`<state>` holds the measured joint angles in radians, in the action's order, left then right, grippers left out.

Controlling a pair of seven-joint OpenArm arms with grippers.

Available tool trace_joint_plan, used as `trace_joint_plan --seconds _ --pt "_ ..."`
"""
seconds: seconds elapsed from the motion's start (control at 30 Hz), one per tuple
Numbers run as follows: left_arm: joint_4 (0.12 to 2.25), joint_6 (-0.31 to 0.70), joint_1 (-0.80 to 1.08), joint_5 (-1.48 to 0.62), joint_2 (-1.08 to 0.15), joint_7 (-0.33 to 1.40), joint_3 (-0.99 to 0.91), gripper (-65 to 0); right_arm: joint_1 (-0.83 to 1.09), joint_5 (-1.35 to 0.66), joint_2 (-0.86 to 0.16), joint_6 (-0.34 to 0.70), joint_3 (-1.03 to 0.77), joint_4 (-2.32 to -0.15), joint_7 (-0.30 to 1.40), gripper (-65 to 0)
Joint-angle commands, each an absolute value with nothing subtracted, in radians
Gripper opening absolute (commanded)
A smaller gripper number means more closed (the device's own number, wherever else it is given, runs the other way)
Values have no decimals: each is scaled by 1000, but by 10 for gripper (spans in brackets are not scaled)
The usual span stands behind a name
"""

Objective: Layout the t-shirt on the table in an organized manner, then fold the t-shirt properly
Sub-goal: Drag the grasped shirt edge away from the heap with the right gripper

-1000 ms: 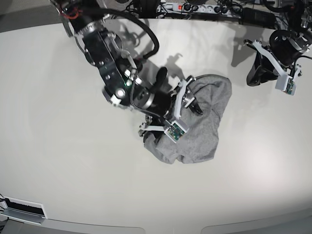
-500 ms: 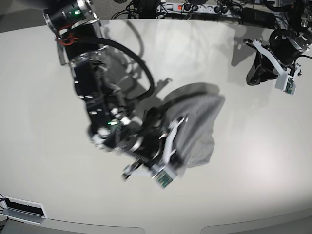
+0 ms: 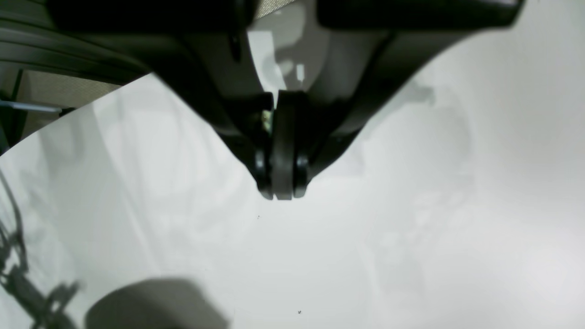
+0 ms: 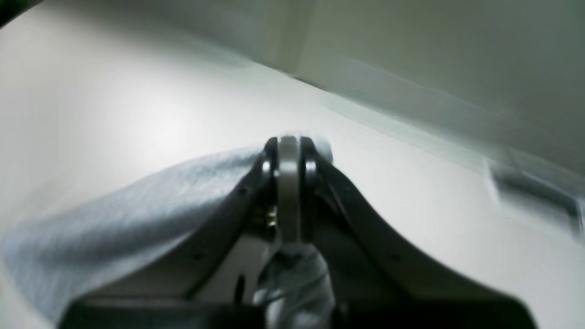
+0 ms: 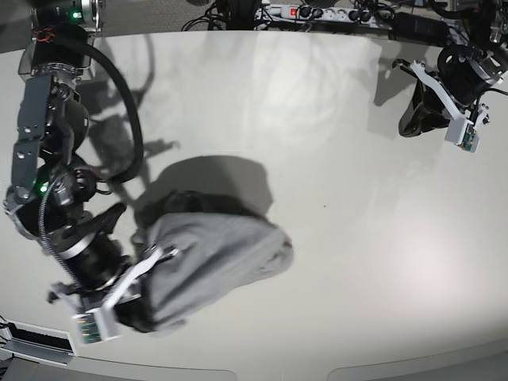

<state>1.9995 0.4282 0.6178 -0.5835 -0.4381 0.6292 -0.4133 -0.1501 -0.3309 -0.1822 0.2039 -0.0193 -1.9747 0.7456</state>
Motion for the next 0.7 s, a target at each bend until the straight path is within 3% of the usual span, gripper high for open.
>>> trace_joint_plan --seconds 0.0,0.1,0.17,0.37,0.47,0.57,0.67 --pt "2014 435 620 -591 -451 607 -419 -650 -175 -344 -186 178 -36 -1995 720 -650" --pt "2014 435 620 -592 -451 607 -419 -650 -175 -344 -186 138 -54 -1995 738 -650" --pt "2014 435 620 -592 -451 607 -419 -650 -175 -386 -187 181 -53 -1995 727 -650" --pt "2014 435 620 -579 -451 607 -419 -650 -194 -795 -201 698 -52 -2003 694 -650" --pt "2014 435 622 -576 -451 613 -419 -650 -216 -933 -209 698 -33 -2006 772 -650" --pt "2014 435 623 -577 -452 619 -419 -650 -260 -814 -213 690 -31 -2006 783 -650" --pt "2014 435 623 -577 -451 619 -419 -650 -266 -574 -212 373 -105 -2006 661 -650"
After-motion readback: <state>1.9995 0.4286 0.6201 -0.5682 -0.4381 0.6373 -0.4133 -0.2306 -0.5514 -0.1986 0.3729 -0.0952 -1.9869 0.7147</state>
